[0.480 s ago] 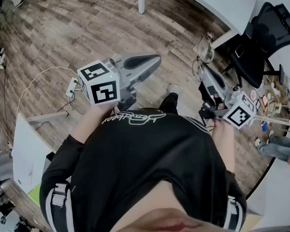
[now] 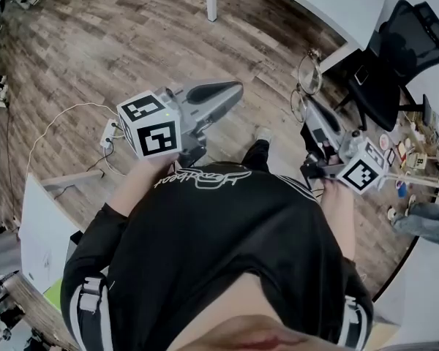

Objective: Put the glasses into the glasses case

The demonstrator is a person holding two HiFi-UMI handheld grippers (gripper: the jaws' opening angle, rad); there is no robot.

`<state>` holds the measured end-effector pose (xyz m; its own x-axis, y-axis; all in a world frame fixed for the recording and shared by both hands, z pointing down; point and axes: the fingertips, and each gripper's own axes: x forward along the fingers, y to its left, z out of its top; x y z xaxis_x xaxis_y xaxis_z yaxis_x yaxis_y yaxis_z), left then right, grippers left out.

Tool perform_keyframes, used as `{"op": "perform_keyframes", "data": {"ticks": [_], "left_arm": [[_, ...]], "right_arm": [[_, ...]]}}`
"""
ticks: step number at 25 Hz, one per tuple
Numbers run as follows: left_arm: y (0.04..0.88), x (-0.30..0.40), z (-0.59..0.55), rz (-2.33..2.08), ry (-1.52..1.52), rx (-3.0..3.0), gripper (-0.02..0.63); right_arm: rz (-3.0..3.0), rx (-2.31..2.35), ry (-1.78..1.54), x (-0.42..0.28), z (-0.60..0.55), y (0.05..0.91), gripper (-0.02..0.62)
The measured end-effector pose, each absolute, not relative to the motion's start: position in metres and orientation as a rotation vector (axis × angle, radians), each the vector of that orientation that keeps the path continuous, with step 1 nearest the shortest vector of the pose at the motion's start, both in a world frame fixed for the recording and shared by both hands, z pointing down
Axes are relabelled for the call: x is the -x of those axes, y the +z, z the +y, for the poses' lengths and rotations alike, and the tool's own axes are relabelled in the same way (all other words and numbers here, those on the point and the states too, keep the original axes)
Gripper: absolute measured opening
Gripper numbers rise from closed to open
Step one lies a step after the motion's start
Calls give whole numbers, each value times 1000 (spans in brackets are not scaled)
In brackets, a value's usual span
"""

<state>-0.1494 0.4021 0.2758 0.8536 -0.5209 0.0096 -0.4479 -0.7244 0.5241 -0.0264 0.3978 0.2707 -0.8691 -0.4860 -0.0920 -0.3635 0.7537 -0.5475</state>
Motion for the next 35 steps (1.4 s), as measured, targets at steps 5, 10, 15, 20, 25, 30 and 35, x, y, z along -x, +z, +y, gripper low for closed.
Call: {"op": "perform_keyframes", "data": {"ticks": [5, 10, 15, 20, 25, 30, 35], "left_arm": [[280, 145, 401, -708, -178, -2510, 6], [284, 135, 385, -716, -173, -2502, 6], [285, 115, 356, -725, -152, -2489, 6], [286, 86, 307, -729, -126, -2461, 6], [285, 62, 261, -728, -109, -2471, 6], [288, 33, 207, -747, -82, -2464, 6], [290, -1, 155, -752, -75, -2452, 6]], "right_arm": [[2729, 691, -782, 23, 393, 276, 32], [2739, 697, -780, 13, 378, 281, 32], [2760, 707, -773, -6, 350, 286, 32], [2746, 694, -815, -33, 300, 289, 32], [2743, 675, -806, -54, 254, 284, 32], [2739, 689, -823, -84, 200, 282, 32], [2736, 718, -840, -121, 147, 286, 32]]}}
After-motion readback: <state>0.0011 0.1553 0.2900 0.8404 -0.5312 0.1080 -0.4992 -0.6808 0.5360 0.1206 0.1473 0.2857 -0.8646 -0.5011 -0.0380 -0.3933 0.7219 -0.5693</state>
